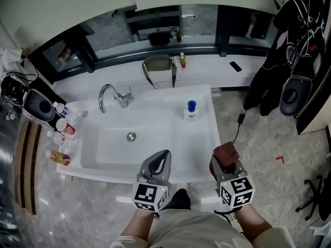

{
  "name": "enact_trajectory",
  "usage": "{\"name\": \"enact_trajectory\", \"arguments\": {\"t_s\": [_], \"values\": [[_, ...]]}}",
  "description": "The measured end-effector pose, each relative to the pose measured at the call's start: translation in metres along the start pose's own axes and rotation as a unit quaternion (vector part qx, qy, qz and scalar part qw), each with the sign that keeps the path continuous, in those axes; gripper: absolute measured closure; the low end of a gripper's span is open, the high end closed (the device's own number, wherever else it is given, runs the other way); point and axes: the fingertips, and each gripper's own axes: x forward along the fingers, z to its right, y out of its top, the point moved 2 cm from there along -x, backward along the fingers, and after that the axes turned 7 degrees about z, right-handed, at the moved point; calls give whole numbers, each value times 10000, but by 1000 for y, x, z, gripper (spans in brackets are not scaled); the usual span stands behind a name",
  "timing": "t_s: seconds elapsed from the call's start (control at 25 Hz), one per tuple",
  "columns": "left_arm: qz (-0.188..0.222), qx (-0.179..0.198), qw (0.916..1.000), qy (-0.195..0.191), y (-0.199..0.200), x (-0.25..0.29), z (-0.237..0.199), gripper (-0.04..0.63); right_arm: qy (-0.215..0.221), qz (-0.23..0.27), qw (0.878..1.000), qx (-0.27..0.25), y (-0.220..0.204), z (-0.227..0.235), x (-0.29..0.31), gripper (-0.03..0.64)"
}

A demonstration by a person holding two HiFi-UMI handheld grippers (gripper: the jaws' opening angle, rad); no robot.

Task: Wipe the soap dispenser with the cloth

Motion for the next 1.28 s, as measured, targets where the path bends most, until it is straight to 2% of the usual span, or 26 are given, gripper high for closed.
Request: {"name": "enact_trajectory", "arguments": {"t_s": [0.12, 0.32, 0.48, 0.56, 0.68, 0.84, 1.04, 1.28], "values": [[-113, 34, 9996, -256, -2, 42, -26, 595, -75, -39, 10000, 37, 14, 14, 46, 538], [-297, 98, 9963, -802, -9, 99, -44, 595, -233, -260, 9992, 196, 15, 38, 95, 537], [-507, 18, 9837, -1726, -16, 136, -38, 595, -171, -593, 9977, 290, 0, 46, 116, 537], [-560, 202, 9790, -1952, -15, 155, -38, 595, -57, -798, 9962, 334, -10, 48, 126, 537], [-650, 508, 9763, -2001, -14, 188, -43, 595, 238, -1099, 9932, 294, -23, 46, 143, 537], [-738, 470, 9751, -2037, -15, 225, -47, 595, 680, -1391, 9879, 121, -35, 38, 167, 537], [-1150, 558, 9649, -2292, -32, 261, -50, 595, 1136, -1551, 9811, 216, -39, 29, 206, 537], [-1392, 392, 9541, -2622, -41, 269, -44, 595, 1788, -1730, 9685, 133, -49, -3, 235, 537]]}}
